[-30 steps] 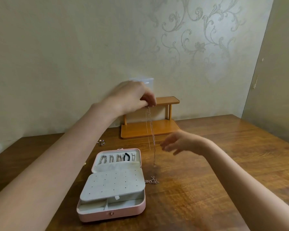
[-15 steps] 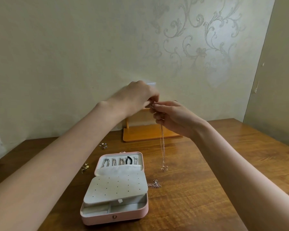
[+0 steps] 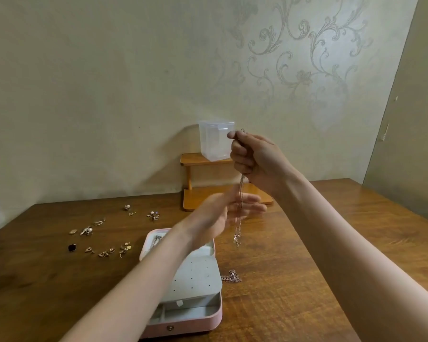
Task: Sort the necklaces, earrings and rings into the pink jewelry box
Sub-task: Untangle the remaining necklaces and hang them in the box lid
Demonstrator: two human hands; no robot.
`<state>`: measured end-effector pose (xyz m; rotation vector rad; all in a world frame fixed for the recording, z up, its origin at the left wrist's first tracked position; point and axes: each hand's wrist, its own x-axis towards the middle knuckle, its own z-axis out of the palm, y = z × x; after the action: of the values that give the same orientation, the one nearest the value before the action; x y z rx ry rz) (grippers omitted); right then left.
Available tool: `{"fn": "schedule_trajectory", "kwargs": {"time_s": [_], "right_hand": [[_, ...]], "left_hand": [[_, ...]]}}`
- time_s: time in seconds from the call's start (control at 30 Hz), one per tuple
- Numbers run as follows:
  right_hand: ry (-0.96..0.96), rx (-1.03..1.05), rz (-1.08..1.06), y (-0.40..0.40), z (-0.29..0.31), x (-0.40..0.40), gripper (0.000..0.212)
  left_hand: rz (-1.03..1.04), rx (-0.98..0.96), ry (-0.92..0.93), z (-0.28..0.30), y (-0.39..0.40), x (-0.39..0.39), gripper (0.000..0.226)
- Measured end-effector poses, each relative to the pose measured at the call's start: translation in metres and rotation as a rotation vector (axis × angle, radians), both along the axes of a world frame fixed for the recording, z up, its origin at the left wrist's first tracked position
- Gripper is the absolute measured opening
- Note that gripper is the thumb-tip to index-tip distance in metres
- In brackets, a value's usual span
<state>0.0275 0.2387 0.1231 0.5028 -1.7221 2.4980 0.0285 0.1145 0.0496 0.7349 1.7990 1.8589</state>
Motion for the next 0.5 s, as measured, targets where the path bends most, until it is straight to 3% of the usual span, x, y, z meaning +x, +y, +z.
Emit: {"fn": "schedule_trajectory", "kwargs": {"time_s": [0.13, 0.27, 0.4, 0.5], "right_hand": [[-0.099, -0.226, -0.107, 0.013, -0.003, -0.012, 0.026], [-0.316, -0.488, -0.231, 0.027, -0.020, -0.023, 0.024], [-0.455, -0.499, -0.409, 0.039, -0.037, -0.024, 0.028], [-0.509, -0.352, -0.406, 0.044, -0.051, -0.023, 0.030]], "left_hand": [[-0.042, 0.037, -0.008, -0.017, -0.011, -0.003, 0.031], [-0.011, -0.067, -0.035, -0.019, -0.017, -0.004, 0.029], [-0.015, -0.219, 0.007, -0.014, -0.032, -0.010, 0.029], [0.014, -0.350, 0.089, 0.002, -0.046, -0.016, 0.022]]}}
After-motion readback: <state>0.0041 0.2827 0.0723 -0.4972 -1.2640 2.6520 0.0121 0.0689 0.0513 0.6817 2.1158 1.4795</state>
